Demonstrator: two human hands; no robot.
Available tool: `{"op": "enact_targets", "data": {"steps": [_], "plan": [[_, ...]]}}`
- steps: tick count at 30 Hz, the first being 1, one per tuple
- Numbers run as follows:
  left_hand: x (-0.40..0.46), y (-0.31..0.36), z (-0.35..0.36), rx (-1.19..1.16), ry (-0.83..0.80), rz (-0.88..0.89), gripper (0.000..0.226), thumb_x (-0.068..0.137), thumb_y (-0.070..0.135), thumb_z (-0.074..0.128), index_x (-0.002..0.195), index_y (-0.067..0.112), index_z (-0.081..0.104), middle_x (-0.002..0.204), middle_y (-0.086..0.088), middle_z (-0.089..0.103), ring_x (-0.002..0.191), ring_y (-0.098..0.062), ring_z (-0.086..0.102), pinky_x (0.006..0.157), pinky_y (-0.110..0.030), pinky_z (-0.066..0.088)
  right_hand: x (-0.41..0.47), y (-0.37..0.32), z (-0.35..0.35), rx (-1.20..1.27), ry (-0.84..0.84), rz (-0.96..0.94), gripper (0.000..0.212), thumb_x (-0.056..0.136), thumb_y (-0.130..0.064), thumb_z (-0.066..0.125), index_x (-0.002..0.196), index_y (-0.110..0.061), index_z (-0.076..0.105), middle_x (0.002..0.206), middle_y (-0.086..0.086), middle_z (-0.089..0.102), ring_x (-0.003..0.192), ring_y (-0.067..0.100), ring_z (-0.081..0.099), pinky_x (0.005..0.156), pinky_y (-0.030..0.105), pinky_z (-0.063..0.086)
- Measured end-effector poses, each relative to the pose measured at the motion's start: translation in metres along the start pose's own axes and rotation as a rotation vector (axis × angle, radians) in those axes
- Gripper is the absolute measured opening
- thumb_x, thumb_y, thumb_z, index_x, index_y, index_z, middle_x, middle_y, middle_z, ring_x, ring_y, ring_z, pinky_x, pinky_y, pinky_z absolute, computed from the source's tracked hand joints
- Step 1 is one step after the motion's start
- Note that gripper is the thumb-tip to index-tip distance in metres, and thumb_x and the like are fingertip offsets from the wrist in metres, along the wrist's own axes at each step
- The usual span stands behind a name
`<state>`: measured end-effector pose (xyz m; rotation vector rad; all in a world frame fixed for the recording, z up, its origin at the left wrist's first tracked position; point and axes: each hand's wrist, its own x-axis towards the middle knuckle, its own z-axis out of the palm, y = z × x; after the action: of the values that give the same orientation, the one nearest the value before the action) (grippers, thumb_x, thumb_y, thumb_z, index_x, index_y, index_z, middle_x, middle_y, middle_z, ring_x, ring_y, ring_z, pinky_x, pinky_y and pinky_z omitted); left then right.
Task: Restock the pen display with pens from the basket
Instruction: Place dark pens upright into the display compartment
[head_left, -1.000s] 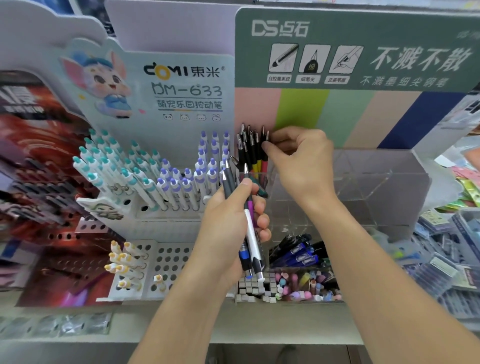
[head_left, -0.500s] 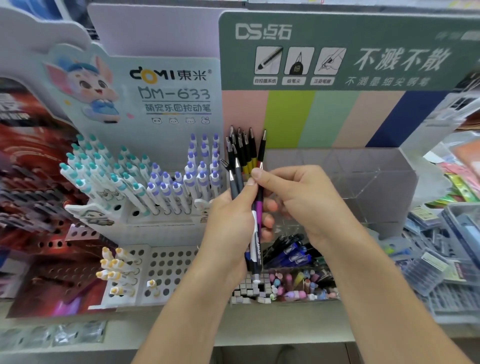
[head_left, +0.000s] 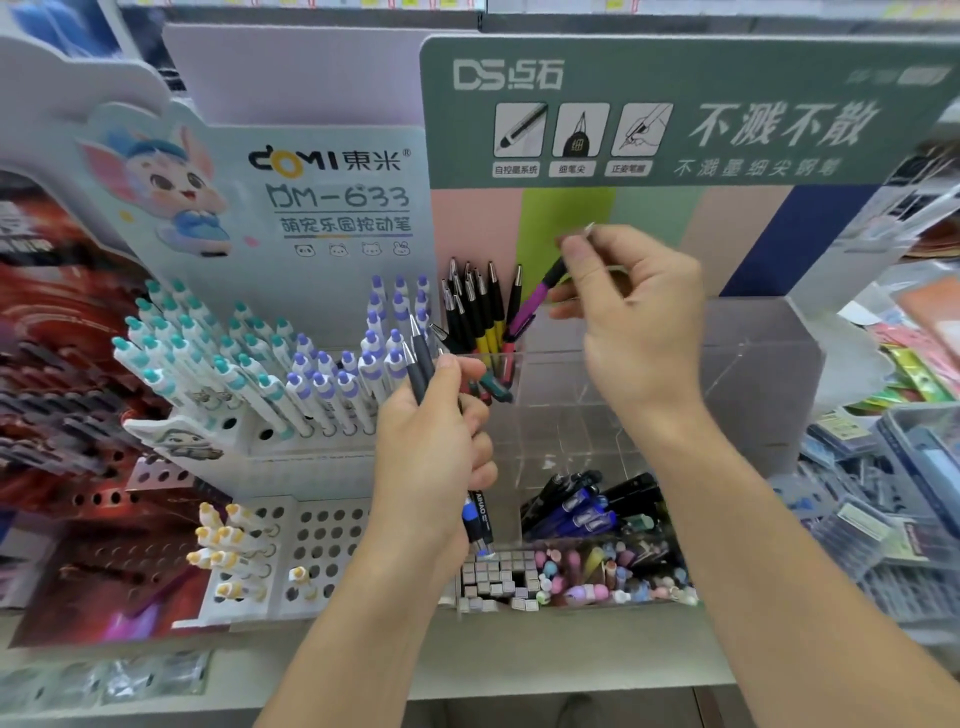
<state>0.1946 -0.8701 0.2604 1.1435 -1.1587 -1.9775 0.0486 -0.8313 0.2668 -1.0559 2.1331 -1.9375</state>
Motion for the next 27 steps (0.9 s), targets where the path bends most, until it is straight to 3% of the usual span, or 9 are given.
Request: {"op": "enact_targets", "data": {"steps": [2, 4, 9, 13, 17, 20, 23, 25, 27], "plan": [[0.001, 0.000, -0.001, -0.040, -0.007, -0.026, 0.020, 0.104, 0.027, 0.046, 0.097, 0.013, 0.059, 0.052, 0.005, 0.036, 0.042, -0.008, 0.025, 0.037, -0.020, 0.021, 0.000, 0.009, 0.011, -0.147, -0.093, -0.016, 0.016, 0.098, -0.020, 0.065, 0.091, -0.012, 0.076, 0.071, -0.007, 0.068, 0.063, 0.010, 0.063, 0.064, 0.037, 0.056], [0.002, 0.000, -0.003, -0.082, -0.022, -0.048, 0.015, 0.101, 0.022, 0.047, 0.095, 0.012, 0.055, 0.052, 0.003, 0.038, 0.040, -0.009, 0.026, 0.036, -0.020, 0.020, -0.001, 0.013, 0.018, -0.252, -0.157, -0.044, 0.016, 0.097, -0.022, 0.066, 0.088, -0.013, 0.076, 0.069, -0.012, 0.065, 0.061, 0.004, 0.055, 0.063, 0.028, 0.048], [0.004, -0.002, -0.007, -0.126, -0.032, -0.071, 0.010, 0.098, 0.012, 0.043, 0.098, 0.011, 0.052, 0.056, -0.001, 0.046, 0.042, -0.010, 0.028, 0.036, -0.021, 0.022, -0.004, 0.014, 0.029, -0.314, -0.245, -0.018, 0.011, 0.093, -0.021, 0.071, 0.091, -0.012, 0.077, 0.078, -0.006, 0.073, 0.072, 0.008, 0.065, 0.071, 0.029, 0.053], [0.005, -0.003, -0.006, -0.084, -0.067, -0.025, 0.012, 0.105, 0.017, 0.046, 0.105, 0.012, 0.058, 0.062, -0.001, 0.053, 0.046, -0.010, 0.039, 0.040, -0.022, 0.029, -0.007, 0.014, 0.032, -0.223, -0.203, 0.050, 0.009, 0.090, -0.023, 0.075, 0.086, -0.015, 0.079, 0.074, -0.009, 0.073, 0.069, 0.005, 0.066, 0.068, 0.026, 0.054], [0.005, -0.003, -0.004, -0.007, -0.130, -0.011, 0.019, 0.106, 0.029, 0.047, 0.109, 0.022, 0.064, 0.062, 0.001, 0.055, 0.046, -0.011, 0.044, 0.041, -0.021, 0.037, -0.006, 0.015, 0.031, -0.354, -0.139, -0.004, 0.020, 0.090, -0.028, 0.075, 0.075, -0.016, 0.076, 0.064, -0.008, 0.066, 0.057, 0.006, 0.055, 0.061, 0.032, 0.048], [0.006, -0.001, -0.001, 0.002, -0.162, -0.035, 0.015, 0.104, 0.031, 0.050, 0.106, 0.026, 0.064, 0.060, 0.002, 0.052, 0.044, -0.010, 0.041, 0.039, -0.021, 0.034, -0.008, 0.004, 0.025, -0.355, -0.133, 0.036, 0.021, 0.091, -0.034, 0.073, 0.082, -0.016, 0.077, 0.068, -0.009, 0.069, 0.060, 0.003, 0.057, 0.060, 0.024, 0.046], [0.007, -0.001, 0.003, 0.004, -0.195, -0.036, 0.016, 0.104, 0.031, 0.052, 0.106, 0.022, 0.065, 0.059, 0.001, 0.052, 0.042, -0.009, 0.038, 0.038, -0.021, 0.031, -0.018, -0.010, 0.010, -0.091, -0.143, 0.229, 0.032, 0.094, -0.035, 0.070, 0.081, -0.006, 0.074, 0.055, -0.015, 0.061, 0.046, 0.002, 0.053, 0.048, 0.016, 0.040], [0.008, -0.001, 0.007, 0.029, -0.226, -0.027, 0.016, 0.103, 0.032, 0.053, 0.101, 0.020, 0.064, 0.060, 0.000, 0.053, 0.042, -0.009, 0.037, 0.038, -0.021, 0.030, -0.027, -0.017, 0.001, 0.133, -0.235, 0.389, 0.033, 0.093, -0.029, 0.070, 0.081, 0.001, 0.073, 0.056, -0.004, 0.058, 0.039, 0.001, 0.043, 0.045, 0.014, 0.038], [0.007, 0.000, 0.009, 0.054, -0.246, -0.028, 0.017, 0.102, 0.032, 0.054, 0.099, 0.017, 0.062, 0.061, -0.002, 0.056, 0.042, -0.009, 0.037, 0.038, -0.020, 0.029, -0.032, -0.017, -0.002, 0.238, -0.253, 0.457, 0.019, 0.092, -0.018, 0.071, 0.088, 0.000, 0.075, 0.066, 0.007, 0.063, 0.039, 0.004, 0.043, 0.044, 0.015, 0.039]]}}
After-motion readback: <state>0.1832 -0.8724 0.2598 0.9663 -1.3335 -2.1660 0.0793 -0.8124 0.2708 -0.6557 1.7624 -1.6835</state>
